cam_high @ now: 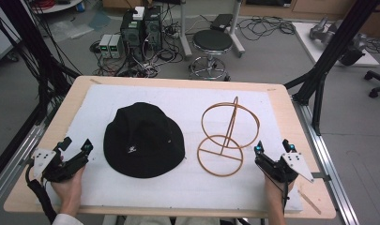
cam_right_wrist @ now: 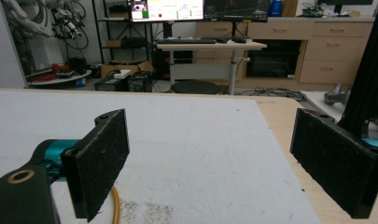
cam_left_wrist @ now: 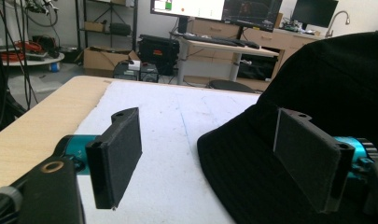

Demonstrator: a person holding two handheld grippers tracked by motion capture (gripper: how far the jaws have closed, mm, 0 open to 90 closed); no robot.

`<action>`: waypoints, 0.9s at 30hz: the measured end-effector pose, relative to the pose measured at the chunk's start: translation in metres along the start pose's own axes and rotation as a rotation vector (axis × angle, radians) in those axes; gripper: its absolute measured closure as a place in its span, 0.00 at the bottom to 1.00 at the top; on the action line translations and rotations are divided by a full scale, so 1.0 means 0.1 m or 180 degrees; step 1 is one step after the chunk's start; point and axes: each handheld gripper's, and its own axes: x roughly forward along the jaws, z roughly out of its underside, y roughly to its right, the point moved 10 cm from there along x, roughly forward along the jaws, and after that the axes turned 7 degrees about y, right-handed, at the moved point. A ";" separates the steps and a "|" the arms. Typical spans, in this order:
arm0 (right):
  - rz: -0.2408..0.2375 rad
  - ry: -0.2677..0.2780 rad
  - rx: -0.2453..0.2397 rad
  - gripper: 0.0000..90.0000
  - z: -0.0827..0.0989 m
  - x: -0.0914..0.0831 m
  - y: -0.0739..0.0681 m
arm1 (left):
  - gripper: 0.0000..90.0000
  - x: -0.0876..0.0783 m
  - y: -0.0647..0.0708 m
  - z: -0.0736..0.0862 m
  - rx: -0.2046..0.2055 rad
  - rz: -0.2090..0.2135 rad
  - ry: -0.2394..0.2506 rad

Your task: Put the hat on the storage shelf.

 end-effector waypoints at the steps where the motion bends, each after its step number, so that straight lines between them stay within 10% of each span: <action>1: 0.0000 0.0000 0.0000 0.12 0.00 0.00 0.00 | 0.26 0.00 0.00 0.00 -0.0012 0.0002 -0.0001; 27: -0.0021 -0.0043 -0.0006 0.12 0.02 0.01 0.00 | 0.23 0.00 0.01 -0.03 -0.0087 0.0046 0.0001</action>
